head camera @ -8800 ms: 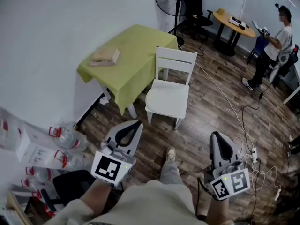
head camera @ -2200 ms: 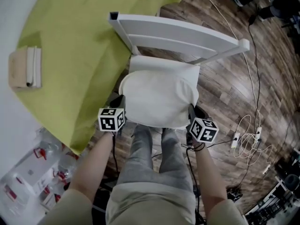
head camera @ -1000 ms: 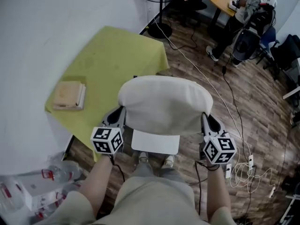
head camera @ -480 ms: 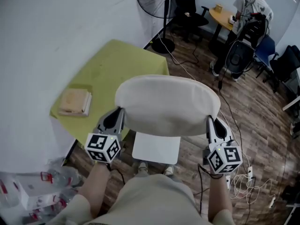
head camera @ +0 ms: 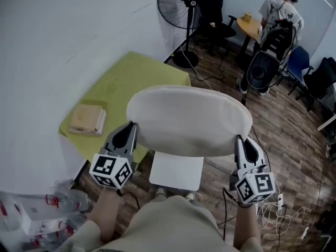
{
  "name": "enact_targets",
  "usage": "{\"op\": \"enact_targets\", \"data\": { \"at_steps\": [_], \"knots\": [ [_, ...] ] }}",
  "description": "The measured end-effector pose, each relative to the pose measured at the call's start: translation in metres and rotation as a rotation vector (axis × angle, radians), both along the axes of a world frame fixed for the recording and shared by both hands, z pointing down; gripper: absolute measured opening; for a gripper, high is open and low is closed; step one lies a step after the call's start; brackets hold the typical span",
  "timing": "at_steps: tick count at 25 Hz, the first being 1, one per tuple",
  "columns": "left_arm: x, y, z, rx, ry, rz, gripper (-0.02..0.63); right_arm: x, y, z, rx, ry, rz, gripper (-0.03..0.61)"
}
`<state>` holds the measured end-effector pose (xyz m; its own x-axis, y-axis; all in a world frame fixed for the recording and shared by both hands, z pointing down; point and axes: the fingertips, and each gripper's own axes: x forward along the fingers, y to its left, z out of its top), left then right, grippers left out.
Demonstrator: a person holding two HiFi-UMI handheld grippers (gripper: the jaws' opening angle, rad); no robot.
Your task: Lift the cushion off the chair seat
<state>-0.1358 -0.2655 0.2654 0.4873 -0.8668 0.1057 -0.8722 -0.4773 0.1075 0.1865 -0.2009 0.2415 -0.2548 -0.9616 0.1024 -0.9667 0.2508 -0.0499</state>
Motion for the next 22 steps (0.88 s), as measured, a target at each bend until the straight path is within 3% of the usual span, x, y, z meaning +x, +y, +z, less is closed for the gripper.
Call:
{"op": "enact_targets", "data": {
  "at_steps": [22],
  "knots": [
    [0.009, -0.011, -0.007, -0.006, -0.02, 0.01, 0.023, 0.012, -0.018, 0.001, -0.019, -0.011, -0.004, 0.06]
  ]
}}
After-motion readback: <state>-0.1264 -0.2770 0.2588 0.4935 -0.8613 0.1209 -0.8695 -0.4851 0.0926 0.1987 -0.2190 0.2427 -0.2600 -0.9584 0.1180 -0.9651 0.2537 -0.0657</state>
